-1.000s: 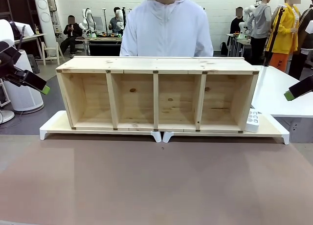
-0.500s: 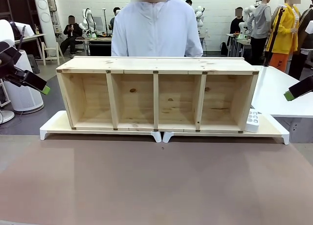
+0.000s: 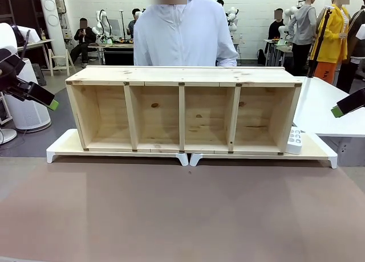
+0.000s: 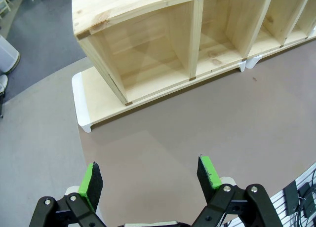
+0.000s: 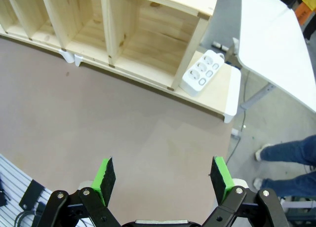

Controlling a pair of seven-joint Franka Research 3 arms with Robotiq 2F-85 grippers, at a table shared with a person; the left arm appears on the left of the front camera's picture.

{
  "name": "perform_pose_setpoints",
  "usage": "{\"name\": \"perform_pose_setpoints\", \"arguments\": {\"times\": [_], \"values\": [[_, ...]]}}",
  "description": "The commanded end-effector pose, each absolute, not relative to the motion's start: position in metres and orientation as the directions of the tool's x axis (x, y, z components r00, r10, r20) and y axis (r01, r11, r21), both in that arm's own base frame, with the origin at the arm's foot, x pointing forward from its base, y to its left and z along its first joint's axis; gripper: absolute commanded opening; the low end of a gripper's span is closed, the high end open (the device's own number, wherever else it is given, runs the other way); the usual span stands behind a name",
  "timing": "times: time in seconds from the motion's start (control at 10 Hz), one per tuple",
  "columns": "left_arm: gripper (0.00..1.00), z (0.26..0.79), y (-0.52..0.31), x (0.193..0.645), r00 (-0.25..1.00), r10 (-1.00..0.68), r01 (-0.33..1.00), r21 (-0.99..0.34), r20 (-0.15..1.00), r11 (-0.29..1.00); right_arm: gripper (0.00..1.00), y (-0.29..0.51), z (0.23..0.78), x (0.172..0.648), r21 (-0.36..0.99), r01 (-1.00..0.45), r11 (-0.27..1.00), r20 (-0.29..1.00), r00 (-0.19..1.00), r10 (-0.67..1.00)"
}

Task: Perform cable management.
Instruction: When the cord part of the Power Cable appears at the lower middle area of the table and stops, grasp the cord part of the Power Cable.

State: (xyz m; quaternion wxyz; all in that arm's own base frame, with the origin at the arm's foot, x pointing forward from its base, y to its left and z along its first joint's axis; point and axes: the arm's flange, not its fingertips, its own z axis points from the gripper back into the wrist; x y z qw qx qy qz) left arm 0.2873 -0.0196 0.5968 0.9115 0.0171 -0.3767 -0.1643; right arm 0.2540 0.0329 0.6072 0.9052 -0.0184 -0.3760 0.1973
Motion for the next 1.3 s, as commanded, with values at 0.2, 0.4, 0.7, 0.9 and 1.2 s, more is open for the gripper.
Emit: {"name": "perform_pose_setpoints", "arguments": {"times": [0.2,0.4,0.7,0.9,1.2], "values": [[1.0,0.5968,-0.0204,0.2901,0.654,-0.315,0.285,0.162,0.687,0.945,1.0,0.0336,0.605,0.2564,-0.187,-0.339,0.922,0.665,0.647,0.372],[1.0,0.5968,-0.0204,0.2901,0.654,-0.315,0.285,0.162,0.687,0.945,1.0,0.0336,0.605,0.2564,-0.187,-0.339,0.922,0.665,0.647,0.372],[1.0,0.5968,-0.0204,0.2901,0.654,-0.315,0.285,0.162,0.687,0.945,1.0,0.0336,0.605,0.2564,-0.187,-0.339,0.922,0.665,0.647,0.372],[1.0,0.5968,-0.0204,0.2901,0.654,-0.315,0.285,0.162,0.687,0.945,1.0,0.0336,0.605,0.2564,-0.187,-0.339,0.922,0.665,0.647,0.372],[1.0,0.5968,-0.0204,0.2901,0.654,-0.315,0.285,0.162,0.687,0.945,1.0,0.0336,0.605,0.2564,-0.187,-0.339,0.922,0.665,0.647,0.372]]}}
